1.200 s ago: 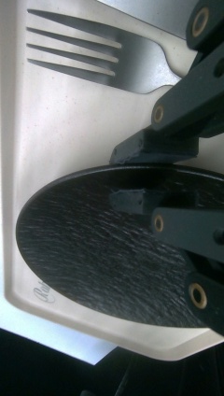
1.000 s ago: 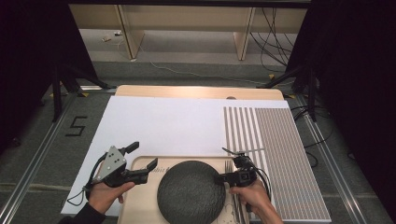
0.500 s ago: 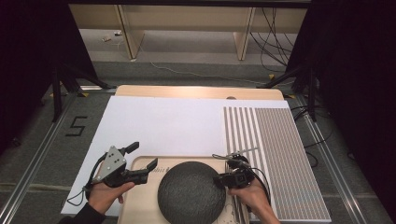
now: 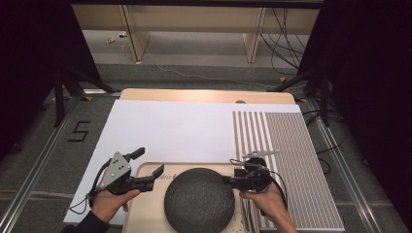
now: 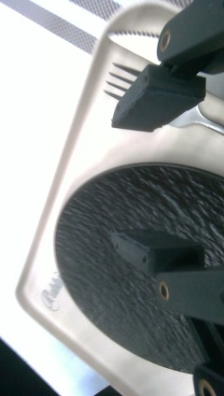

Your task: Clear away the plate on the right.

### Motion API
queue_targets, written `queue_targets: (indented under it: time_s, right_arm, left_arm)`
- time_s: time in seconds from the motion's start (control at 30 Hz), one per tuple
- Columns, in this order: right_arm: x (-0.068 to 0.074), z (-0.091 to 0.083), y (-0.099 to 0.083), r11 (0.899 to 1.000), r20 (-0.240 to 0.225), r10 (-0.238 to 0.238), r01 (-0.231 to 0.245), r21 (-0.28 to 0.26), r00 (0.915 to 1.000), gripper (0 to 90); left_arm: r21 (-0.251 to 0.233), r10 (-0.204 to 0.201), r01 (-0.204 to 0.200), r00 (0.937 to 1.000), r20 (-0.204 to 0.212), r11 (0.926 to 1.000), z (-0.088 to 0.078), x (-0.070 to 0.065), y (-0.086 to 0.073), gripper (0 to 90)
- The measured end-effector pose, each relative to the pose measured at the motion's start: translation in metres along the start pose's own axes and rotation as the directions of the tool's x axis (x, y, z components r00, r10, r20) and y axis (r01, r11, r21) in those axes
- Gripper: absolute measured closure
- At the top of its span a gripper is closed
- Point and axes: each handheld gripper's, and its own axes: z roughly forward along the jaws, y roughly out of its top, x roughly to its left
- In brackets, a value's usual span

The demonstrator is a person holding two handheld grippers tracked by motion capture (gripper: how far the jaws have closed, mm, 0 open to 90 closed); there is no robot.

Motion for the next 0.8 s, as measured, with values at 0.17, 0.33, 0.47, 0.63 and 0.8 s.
queue_targets:
  time_s: [0.17,0.33,0.47,0.63,0.8]
  right_arm:
    - [-0.003,-0.013,0.002,0.995,0.001,-0.015,0.015,-0.096,0.9999,36.9]
    - [-0.006,-0.023,0.001,0.988,0.021,-0.015,0.018,-0.154,0.9997,34.6]
    - [-0.004,-0.028,0.000,0.983,0.042,-0.046,0.053,-0.176,0.9981,32.6]
    - [-0.004,-0.035,-0.002,0.974,0.052,-0.065,0.075,-0.214,0.9965,30.8]
    - [-0.005,-0.042,-0.003,0.960,0.064,-0.073,0.088,-0.265,0.9952,29.3]
  left_arm:
    - [0.001,-0.001,0.001,1.0000,0.001,1.0000,0.000,0.000,0.000,15.6]
    - [0.002,-0.001,0.001,1.0000,0.004,1.0000,0.000,-0.001,0.000,15.7]
    - [0.003,-0.003,0.003,1.0000,0.006,1.0000,0.000,-0.001,0.000,15.6]
    - [0.004,-0.001,0.001,1.0000,0.008,1.0000,0.000,-0.001,0.000,15.6]
    - [0.003,-0.004,0.003,0.9999,0.010,1.0000,0.000,-0.001,0.000,15.6]
